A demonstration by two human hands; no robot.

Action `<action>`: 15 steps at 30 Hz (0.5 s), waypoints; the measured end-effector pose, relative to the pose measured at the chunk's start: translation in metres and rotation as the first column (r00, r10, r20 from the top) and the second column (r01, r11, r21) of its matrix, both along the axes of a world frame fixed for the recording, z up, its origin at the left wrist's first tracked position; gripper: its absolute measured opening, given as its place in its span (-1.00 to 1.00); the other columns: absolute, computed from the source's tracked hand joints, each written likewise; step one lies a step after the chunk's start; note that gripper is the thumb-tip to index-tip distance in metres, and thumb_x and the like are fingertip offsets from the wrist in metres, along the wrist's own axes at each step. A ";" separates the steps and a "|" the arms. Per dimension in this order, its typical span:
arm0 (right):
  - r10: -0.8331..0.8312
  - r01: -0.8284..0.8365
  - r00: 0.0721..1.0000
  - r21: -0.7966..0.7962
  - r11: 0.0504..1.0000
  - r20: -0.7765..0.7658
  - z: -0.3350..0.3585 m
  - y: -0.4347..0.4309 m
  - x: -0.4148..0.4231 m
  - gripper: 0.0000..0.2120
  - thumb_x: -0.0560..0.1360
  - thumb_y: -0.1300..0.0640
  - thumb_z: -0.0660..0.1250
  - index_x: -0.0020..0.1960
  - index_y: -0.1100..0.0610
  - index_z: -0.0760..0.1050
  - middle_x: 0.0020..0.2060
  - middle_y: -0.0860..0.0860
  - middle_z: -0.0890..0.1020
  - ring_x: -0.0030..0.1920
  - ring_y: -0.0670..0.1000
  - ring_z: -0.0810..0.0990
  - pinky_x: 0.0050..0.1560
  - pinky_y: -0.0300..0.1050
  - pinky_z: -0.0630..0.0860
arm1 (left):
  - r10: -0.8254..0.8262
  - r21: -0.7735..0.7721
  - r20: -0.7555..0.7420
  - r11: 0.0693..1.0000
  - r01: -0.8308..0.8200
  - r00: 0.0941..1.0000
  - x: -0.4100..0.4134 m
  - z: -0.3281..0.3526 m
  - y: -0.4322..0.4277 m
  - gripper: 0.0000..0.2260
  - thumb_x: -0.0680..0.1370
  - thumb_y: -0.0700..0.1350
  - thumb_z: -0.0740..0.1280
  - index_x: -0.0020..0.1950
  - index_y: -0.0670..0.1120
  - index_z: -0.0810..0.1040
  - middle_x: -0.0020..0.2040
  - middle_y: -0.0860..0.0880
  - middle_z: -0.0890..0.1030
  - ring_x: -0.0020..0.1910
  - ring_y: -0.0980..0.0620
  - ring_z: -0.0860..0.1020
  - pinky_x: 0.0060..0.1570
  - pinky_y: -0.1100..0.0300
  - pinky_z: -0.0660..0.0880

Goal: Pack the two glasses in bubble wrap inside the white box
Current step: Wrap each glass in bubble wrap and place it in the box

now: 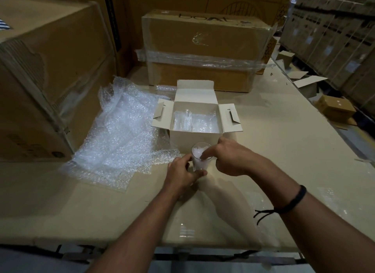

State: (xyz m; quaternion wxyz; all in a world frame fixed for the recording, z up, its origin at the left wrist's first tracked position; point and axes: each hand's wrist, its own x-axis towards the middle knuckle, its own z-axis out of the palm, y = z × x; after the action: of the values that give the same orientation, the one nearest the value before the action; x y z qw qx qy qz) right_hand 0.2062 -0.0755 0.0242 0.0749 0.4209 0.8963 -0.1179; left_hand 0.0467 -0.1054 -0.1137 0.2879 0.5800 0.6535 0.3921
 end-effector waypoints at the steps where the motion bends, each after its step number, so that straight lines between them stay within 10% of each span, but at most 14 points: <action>1: 0.010 -0.010 1.000 0.009 1.000 0.019 -0.001 0.002 -0.002 -0.33 0.35 0.36 0.11 0.35 -0.11 0.48 0.28 -0.04 0.57 0.17 0.05 0.40 0.17 -0.02 0.45 | 0.004 -0.006 0.003 1.000 -0.004 1.000 0.000 -0.001 0.000 -0.44 0.16 0.37 0.42 0.08 0.14 0.59 -0.08 0.02 0.59 -0.09 -0.02 0.54 -0.01 -0.05 0.53; 15: 0.019 -0.038 0.997 0.240 0.970 0.080 -0.010 -0.003 -0.005 -0.50 0.44 0.30 0.14 0.29 -0.02 0.55 0.18 -0.03 0.64 0.09 0.07 0.44 0.10 -0.05 0.42 | 0.008 0.004 -0.014 1.000 -0.007 1.000 0.001 -0.002 0.000 -0.44 0.18 0.36 0.41 0.10 0.15 0.59 -0.08 0.03 0.59 -0.11 0.02 0.55 -0.06 -0.02 0.54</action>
State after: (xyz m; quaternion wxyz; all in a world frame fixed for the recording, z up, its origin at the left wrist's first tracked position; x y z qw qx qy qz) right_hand 0.2010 -0.0785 0.0144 0.0595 0.4181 0.9064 0.0091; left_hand 0.0480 -0.1053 -0.1159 0.2806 0.5809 0.6567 0.3905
